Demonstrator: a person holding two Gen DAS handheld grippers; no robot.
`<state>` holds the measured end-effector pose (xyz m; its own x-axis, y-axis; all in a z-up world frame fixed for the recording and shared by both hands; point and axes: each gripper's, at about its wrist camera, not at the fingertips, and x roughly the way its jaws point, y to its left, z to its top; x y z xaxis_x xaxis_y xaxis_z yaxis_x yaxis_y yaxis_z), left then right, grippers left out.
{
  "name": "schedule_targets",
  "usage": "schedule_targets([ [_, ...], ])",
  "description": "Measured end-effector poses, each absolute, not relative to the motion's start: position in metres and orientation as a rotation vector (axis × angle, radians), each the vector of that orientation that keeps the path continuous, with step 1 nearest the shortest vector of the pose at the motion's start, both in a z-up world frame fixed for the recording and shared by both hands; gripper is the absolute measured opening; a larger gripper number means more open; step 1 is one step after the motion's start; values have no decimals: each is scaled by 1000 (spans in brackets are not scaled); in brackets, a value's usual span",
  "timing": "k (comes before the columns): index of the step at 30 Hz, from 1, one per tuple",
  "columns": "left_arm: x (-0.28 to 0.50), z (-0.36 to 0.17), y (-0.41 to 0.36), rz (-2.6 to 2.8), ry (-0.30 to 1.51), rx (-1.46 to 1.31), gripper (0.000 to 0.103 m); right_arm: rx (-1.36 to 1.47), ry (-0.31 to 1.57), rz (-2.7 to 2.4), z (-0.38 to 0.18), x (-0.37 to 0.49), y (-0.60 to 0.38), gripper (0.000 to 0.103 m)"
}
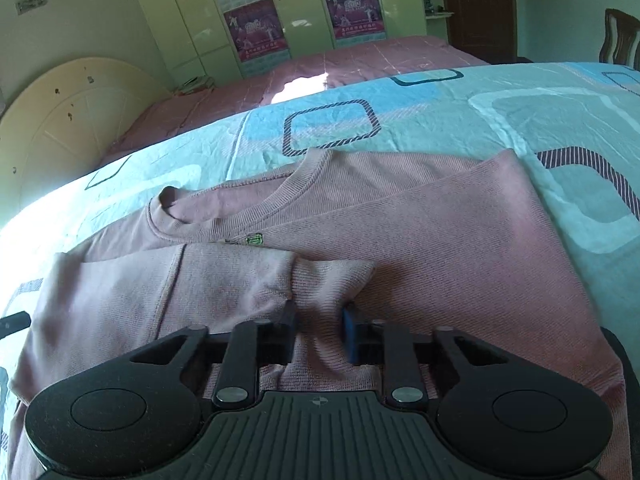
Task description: Fold small clothes
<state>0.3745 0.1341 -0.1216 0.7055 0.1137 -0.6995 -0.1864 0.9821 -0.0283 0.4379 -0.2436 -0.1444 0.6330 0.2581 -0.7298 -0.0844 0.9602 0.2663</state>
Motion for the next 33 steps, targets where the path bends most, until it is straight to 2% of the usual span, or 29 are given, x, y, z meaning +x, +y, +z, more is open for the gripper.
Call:
schedule_targets([
  [3,387,-130,138,186,782,-112,33,213,821,202,-137,432,-248,9],
  [8,392,-133,139,183,769,-119,33,65,642,132,-114,409,-245,8],
  [10,396,-135,135,179,768,-106,33,32,683,99,-125,415,-246,8],
  [12,403,-143,133,185,796,-83,33,65,835,127,-147,432,-248,8],
  [14,406,-151,134,190,802,-72,37,45,817,133,-146,431,-246,9],
  [18,411,-146,139,216,786,-86,38,110,761,123,-132,428,-258,10],
  [20,420,-145,142,232,783,-76,38,112,725,104,-125,426,-261,21],
  [22,429,-147,146,247,786,-90,38,110,690,106,-120,425,-262,58],
  [25,440,-150,156,276,777,-126,43,76,698,116,-121,428,-254,59],
  [29,444,-153,162,301,769,-120,58,23,819,90,-147,442,-248,59],
  [31,440,-153,164,297,765,-124,58,66,830,89,-151,443,-255,59],
  [33,434,-147,162,300,754,-110,54,80,794,92,-143,436,-259,59],
])
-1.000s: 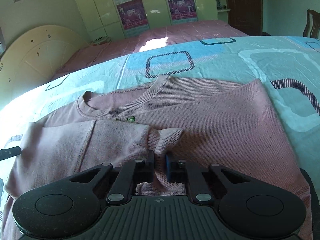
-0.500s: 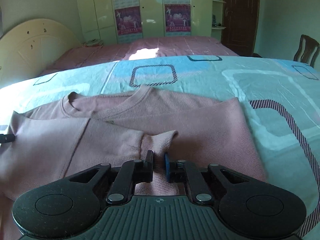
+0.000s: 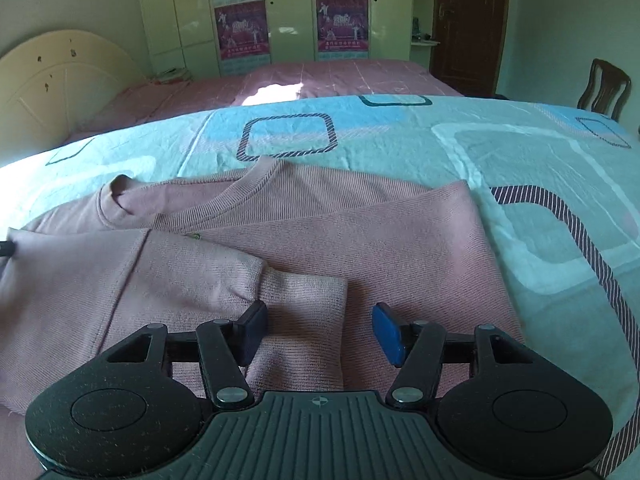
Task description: Fold small clothes
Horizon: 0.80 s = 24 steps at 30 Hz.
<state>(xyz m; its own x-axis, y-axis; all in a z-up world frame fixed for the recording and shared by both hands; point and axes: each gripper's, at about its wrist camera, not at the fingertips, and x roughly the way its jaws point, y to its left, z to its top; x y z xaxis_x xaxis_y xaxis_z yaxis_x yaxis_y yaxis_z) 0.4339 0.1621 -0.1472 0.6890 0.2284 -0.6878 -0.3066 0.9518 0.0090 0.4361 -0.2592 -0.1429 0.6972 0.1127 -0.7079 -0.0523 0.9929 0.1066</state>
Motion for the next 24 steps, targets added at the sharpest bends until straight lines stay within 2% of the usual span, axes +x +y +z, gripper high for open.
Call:
schedule_targets([
  [1,429,-143,159,299,743,-94,48,86,774,98,-138,433,-260,59],
  [2,423,-139,155,292,730,-82,46,95,754,105,-132,429,-261,59],
  [8,378,-117,121,155,692,-62,47,92,742,211,-116,413,-242,58],
  [10,363,-117,108,110,708,-70,47,76,754,246,-117,410,-231,47],
  [18,324,-150,96,89,788,-64,50,-17,856,236,-144,400,-219,46],
  [24,321,-141,97,103,802,-71,48,38,822,240,-133,388,-230,46],
])
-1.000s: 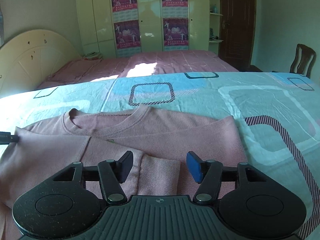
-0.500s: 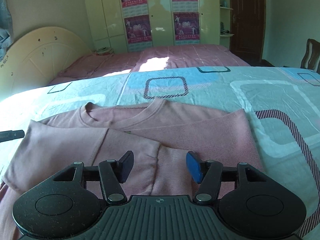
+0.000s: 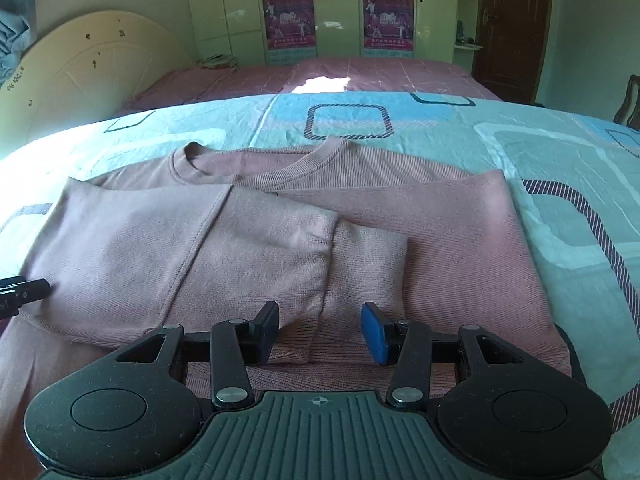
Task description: Fold small clothes
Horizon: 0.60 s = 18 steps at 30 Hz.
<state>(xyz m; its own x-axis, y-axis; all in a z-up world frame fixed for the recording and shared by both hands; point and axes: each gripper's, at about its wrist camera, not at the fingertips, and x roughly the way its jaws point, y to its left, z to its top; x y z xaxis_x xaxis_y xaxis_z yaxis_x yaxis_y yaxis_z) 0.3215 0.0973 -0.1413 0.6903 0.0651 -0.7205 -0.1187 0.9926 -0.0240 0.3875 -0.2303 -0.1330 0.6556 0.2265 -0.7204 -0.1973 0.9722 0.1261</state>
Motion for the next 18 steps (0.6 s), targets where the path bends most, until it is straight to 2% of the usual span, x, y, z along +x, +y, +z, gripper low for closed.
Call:
schedule_targets([
  [5,311,-129,86,71,788,-88,48,-18,855,250,-142,377,-221,46],
  [10,294,-120,61,2,786,-84,49,16,822,293,-123,361,-220,46],
  [18,275,-132,18,-94,823,-69,49,6,860,391,-127,329,-196,46],
])
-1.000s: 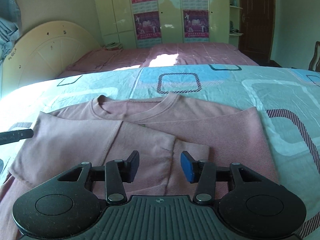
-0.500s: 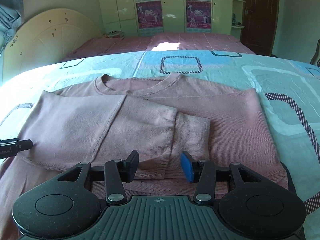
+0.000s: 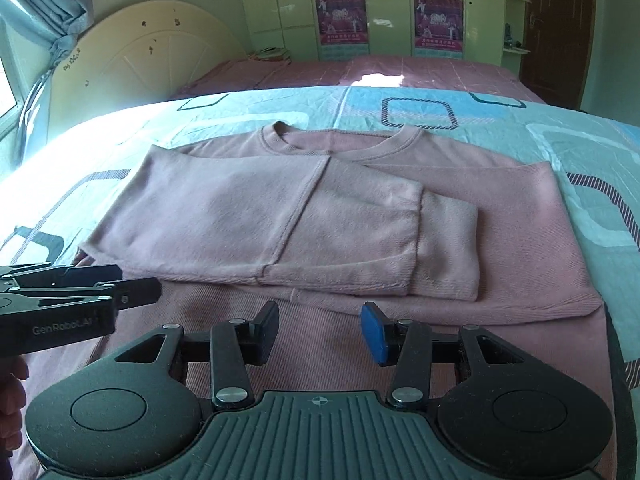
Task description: Fold small clothes
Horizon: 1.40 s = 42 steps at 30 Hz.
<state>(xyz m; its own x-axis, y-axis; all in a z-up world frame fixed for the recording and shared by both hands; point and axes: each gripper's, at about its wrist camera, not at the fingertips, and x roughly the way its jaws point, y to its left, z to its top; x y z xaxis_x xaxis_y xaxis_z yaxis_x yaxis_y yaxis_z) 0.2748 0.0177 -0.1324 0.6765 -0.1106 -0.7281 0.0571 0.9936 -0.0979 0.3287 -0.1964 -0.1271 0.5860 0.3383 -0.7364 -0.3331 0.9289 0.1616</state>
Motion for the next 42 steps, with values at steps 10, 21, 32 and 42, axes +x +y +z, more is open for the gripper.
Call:
schedule_targets([
  [10,256,-148,19,-27,859,-31,51,-18,895,348,-148,310,-238,46],
  [21,246,-138,9,54,873,-61,52,19,869,409,-133,299,-245,47],
  [32,211,-126,-7,-16,864,-60,54,22,849,471,-118,262,-217,47],
  [42,165,-142,1,-30,874,28,56,-30,905,362,-136,220,-222,46],
])
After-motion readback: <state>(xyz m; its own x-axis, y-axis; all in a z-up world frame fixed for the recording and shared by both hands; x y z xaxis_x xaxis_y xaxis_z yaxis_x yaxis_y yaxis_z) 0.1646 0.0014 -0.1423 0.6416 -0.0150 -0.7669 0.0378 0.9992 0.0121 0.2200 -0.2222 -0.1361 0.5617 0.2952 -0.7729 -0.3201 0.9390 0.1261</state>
